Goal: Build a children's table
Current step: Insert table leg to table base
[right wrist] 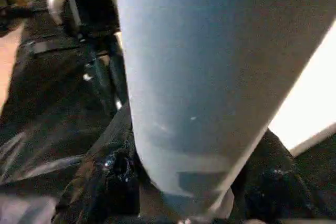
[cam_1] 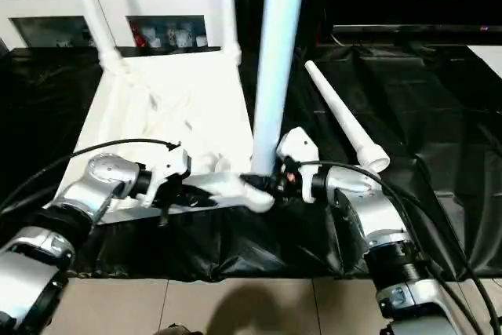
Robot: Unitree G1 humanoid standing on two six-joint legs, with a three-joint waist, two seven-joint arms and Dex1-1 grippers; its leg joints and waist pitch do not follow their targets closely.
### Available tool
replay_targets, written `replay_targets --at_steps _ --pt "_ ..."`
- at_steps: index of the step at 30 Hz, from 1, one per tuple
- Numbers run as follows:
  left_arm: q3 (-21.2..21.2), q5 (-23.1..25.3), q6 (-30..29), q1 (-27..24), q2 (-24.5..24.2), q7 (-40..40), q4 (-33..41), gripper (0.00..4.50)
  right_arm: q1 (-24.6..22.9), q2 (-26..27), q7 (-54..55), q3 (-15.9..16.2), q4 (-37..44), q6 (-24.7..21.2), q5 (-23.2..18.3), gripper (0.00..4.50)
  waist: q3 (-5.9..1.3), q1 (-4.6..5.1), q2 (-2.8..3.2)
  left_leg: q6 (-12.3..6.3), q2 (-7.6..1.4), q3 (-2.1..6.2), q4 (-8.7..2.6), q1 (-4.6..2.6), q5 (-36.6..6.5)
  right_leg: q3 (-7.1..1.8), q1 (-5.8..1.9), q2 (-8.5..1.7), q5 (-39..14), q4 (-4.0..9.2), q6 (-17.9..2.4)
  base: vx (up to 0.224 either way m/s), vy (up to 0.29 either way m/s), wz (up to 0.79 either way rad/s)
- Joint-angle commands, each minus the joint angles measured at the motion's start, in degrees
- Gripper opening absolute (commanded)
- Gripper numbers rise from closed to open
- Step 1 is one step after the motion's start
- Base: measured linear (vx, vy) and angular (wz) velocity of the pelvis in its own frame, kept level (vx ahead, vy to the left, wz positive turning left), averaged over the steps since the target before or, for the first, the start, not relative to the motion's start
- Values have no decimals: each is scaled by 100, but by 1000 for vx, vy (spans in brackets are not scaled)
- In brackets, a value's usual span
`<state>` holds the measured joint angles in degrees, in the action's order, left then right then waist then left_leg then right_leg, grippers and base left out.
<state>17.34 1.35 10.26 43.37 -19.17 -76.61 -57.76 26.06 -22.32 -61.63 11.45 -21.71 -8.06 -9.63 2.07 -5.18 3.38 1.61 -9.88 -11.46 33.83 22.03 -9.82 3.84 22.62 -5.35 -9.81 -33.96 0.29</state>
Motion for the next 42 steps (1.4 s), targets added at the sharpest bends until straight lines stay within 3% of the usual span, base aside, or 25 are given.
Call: replay_targets --at_steps 1,12,17,18,19,21,22,23,26,28,30,32,33,35,37,39,40,42 --pt "60 17 167 280 70 -117 83 0 -373 51 -357 712 -403 -208 284 188 -290 28 -56 -41 -372 176 -485 -149 -2089 -263 -165 -397 -1980 466 -1258 0 0 0" --pt "-12 111 270 355 110 -159 -98 0 -410 124 -468 655 -448 -103 282 188 -283 31 -43 5 -384 186 -502 -161 -2193 -262 -156 -398 -2068 478 -1261 0 0 0" --pt "-242 88 -25 492 259 592 -198 0 -287 521 757 247 -789 -47 446 188 -255 57 -51 75 -377 194 -511 -178 -2396 -267 -119 -413 -2424 507 -1211 0 0 0" --pt "-245 88 -30 494 260 601 -199 0 -284 526 773 242 -794 -46 449 188 -243 86 -47 168 -364 212 -514 -202 -2574 -261 -87 -415 -2708 533 -1140 0 0 0" --pt "-331 77 -193 556 335 953 -221 0 -224 649 1171 122 -921 -90 493 188 -229 121 -112 211 -356 231 -521 -207 -2706 -252 -83 -420 -3025 561 -1026 0 0 0" --pt "-427 34 -359 609 419 1240 -221 0 -167 773 1526 7 -1026 -190 506 188 -205 156 -73 256 -349 261 -520 -232 -2869 -239 -50 -431 -3487 612 -855 0 0 0" --pt "-502 43 -649 639 542 1702 -122 0 -47 987 2129 -176 -1244 -411 514 188 -196 203 -92 290 -342 288 -523 -234 -2979 -219 -42 -423 -3645 628 -782 0 0 0" --pt "-530 52 -805 639 604 1911 -57 0 16 1086 2411 -250 -1363 -493 529 188 -185 261 -70 356 -338 308 -532 -248 -3164 -195 -15 -412 -3745 654 -734 0 0 0" --pt "-597 79 -1255 561 823 2509 192 0 213 1317 3178 -361 -1798 -652 648 188 -189 404 -57 399 -338 374 -581 -206 -3457 -105 -87 -401 -3618 680 -632 0 0 0" --pt "-514 254 -1460 405 999 2935 424 0 362 1485 3647 -386 -2065 -579 762 188 -177 439 -77 379 -325 366 -580 -227 -3586 -102 -53 -397 -3598 714 -617 0 0 0" --pt "-444 366 -1508 327 1066 3077 523 0 430 1586 3805 -427 -2152 -544 774 188 -174 474 -50 350 -322 370 -581 -235 -3622 -92 -54 -404 -3551 733 -642 0 0 0" --pt "-457 362 -1548 266 1159 3155 566 0 485 1683 3915 -460 -2179 -578 754 188 -169 484 -63 300 -309 343 -568 -282 -3681 -94 -6 -384 -3529 786 -618 0 0 0" --pt "-449 372 -1533 251 1202 3195 570 0 516 1756 3961 -494 -2187 -572 737 188 -151 503 -57 289 -289 331 -543 -345 -3819 -68 39 -362 -3578 831 -597 0 0 0" --pt "-434 371 -1546 235 1213 3234 625 0 559 1836 3999 -550 -2228 -559 713 188 -101 566 -28 312 -289 359 -583 -403 -4211 32 27 -319 -3740 877 -452 0 0 0" --pt "-433 367 -1549 236 1200 3234 638 0 572 1883 3990 -598 -2230 -567 653 188 -100 610 -6 347 -298 390 -614 -419 -4414 96 -20 -313 -3709 888 -393 0 0 0" --pt "-423 373 -1546 203 1164 3194 737 0 597 1935 4006 -652 -2259 -570 585 188 -105 628 65 463 -342 414 -706 -422 -4715 143 -99 -315 -3307 833 -426 0 0 0" --pt "-394 388 -1532 121 1105 3048 883 0 614 1969 3990 -712 -2289 -583 520 188 -89 627 48 493 -346 401 -746 -427 -4831 144 -93 -308 -3193 827 -468 0 0 0" --pt "-373 390 -1513 95 1086 2986 916 0 615 1970 3955 -732 -2300 -605 492 188 -90 644 26 453 -310 381 -693 -459 -4730 120 -55 -368 -3381 869 -495 0 0 0"
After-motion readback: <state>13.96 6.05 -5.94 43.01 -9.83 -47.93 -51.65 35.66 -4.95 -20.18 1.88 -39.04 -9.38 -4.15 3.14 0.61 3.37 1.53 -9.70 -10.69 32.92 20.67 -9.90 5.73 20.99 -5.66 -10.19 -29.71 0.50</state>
